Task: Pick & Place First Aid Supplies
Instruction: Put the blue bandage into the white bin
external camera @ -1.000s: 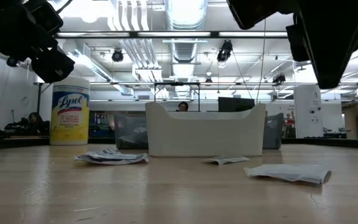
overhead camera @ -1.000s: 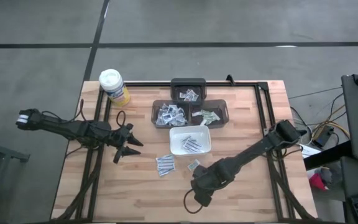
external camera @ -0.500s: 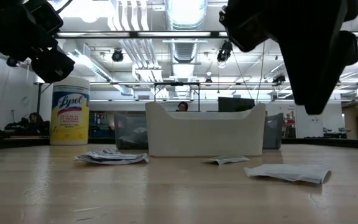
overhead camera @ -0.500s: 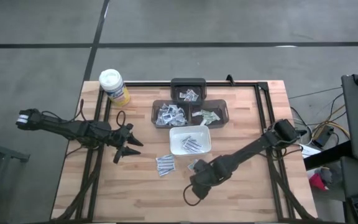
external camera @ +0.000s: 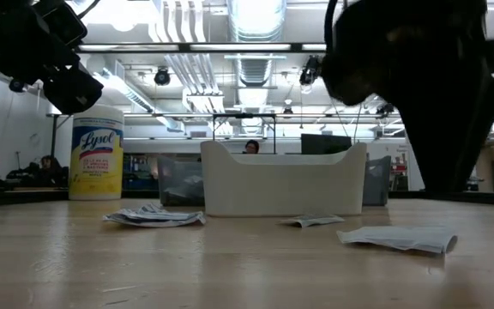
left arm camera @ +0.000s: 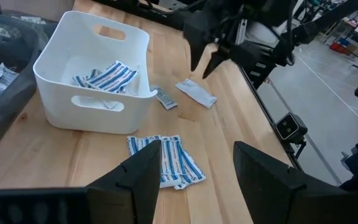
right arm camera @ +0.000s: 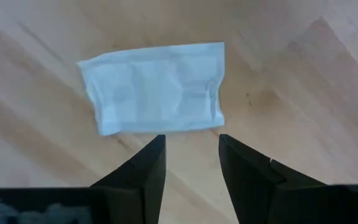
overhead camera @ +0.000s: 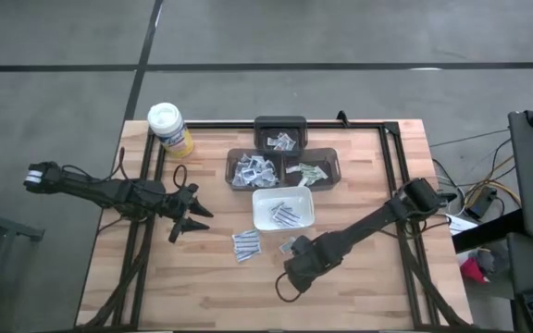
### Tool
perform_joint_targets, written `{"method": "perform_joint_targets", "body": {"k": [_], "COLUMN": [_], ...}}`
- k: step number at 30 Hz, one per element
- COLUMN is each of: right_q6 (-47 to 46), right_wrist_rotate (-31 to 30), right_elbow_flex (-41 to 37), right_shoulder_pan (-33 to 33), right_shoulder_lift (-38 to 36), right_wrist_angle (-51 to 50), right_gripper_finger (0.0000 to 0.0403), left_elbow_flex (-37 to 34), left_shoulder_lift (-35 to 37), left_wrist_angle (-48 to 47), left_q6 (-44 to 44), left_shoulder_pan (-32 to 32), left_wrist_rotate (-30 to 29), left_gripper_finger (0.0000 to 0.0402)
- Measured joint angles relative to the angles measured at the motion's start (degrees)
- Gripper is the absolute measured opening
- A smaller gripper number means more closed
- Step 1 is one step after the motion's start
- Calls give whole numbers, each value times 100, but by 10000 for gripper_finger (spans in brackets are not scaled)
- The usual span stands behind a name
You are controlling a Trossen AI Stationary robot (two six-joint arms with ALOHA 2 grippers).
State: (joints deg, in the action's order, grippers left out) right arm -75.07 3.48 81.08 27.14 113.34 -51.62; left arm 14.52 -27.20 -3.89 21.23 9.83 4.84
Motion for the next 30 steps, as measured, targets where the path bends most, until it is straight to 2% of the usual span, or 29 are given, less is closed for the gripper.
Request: {"method": "perform_joint_targets", "body": {"k": [12, 17, 25, 30], "right_q6": [13, 4, 48, 155], "right_wrist_rotate": [91, 110, 435, 461], "right_elbow_flex": [33, 22, 5, 4], "right_shoulder_pan": [-36, -36, -9, 116], "right_shoulder_lift": [530, 470, 378, 272], "right_wrist_angle": [16, -37, -881, -1018], "right_gripper_finger": [136, 128, 130, 124], "left_elbow_flex": [0, 0, 0, 0], "left_shoulder_lift": [0, 0, 0, 0], "left_wrist_angle": [-1, 1, 1, -1], "left_q6": [0, -2, -2, -2], "left_shoulder_pan": [-1, 0, 0, 0], "left_wrist_rotate": [0, 0, 0, -1], "left_gripper_finger": [197, 197, 197, 197]}}
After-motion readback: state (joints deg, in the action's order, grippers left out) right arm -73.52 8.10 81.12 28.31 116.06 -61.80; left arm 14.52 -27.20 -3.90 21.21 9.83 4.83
